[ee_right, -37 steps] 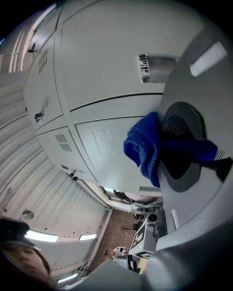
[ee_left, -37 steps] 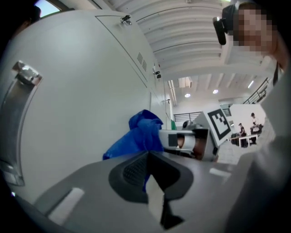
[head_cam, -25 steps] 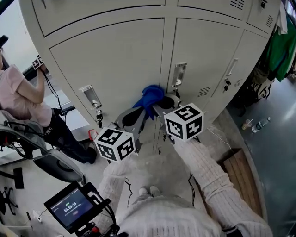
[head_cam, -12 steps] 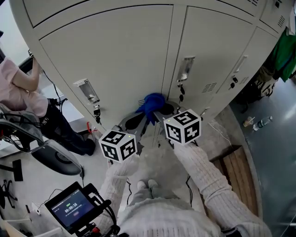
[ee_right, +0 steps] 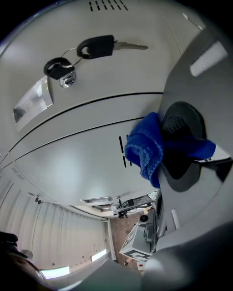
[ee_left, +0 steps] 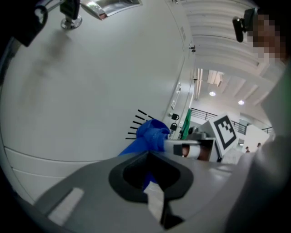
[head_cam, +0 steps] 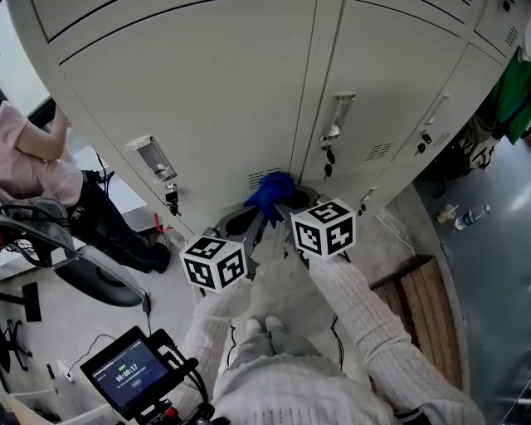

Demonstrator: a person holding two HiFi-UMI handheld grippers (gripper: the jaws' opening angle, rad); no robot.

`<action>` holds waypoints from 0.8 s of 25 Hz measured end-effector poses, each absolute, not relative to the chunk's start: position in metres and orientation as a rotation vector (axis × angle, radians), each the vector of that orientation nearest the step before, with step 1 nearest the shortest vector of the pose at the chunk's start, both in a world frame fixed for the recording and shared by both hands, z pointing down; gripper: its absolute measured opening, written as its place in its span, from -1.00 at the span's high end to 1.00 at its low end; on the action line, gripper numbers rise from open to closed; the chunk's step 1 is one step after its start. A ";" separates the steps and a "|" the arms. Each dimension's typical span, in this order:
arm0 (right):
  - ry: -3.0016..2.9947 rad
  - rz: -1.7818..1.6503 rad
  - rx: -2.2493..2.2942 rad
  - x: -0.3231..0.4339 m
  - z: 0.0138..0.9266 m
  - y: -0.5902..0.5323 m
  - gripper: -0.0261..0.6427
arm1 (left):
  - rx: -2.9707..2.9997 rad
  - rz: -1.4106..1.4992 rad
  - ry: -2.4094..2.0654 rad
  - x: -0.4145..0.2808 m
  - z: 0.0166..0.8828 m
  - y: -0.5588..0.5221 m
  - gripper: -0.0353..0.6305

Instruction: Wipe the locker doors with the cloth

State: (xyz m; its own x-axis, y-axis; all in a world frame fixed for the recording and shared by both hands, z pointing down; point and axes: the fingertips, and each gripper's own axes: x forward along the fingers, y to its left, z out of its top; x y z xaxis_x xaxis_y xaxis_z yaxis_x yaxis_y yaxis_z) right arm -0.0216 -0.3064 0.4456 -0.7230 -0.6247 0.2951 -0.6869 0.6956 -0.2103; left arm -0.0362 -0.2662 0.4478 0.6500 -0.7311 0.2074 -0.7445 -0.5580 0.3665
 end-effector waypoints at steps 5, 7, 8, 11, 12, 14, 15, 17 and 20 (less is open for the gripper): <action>-2.685 0.469 1.076 -0.020 0.449 -0.308 0.78 | 2.458 0.064 -1.153 -0.035 0.448 -0.267 0.88; -2.677 0.474 1.093 -0.018 0.450 -0.310 0.78 | 2.471 0.074 -1.148 -0.032 0.445 -0.268 0.88; -2.676 0.479 1.104 -0.016 0.450 -0.311 0.77 | 2.480 0.081 -1.143 -0.030 0.444 -0.268 0.88; -2.694 0.488 1.123 -0.009 0.448 -0.310 0.77 | 2.514 0.102 -1.116 -0.023 0.440 -0.266 0.88; -2.705 0.483 1.122 -0.008 0.444 -0.309 0.77 | 2.524 0.100 -1.110 -0.022 0.437 -0.265 0.88; -2.728 0.457 1.116 -0.009 0.434 -0.305 0.77 | 2.542 0.076 -1.112 -0.026 0.427 -0.262 0.88; -2.739 0.439 1.112 -0.012 0.428 -0.301 0.77 | 2.554 0.064 -1.115 -0.029 0.421 -0.258 0.88; -2.763 0.398 1.104 -0.016 0.414 -0.291 0.77 | 2.588 0.052 -1.115 -0.033 0.409 -0.248 0.88; -2.808 0.341 1.090 -0.021 0.392 -0.274 0.77 | 2.653 0.063 -1.121 -0.038 0.395 -0.233 0.88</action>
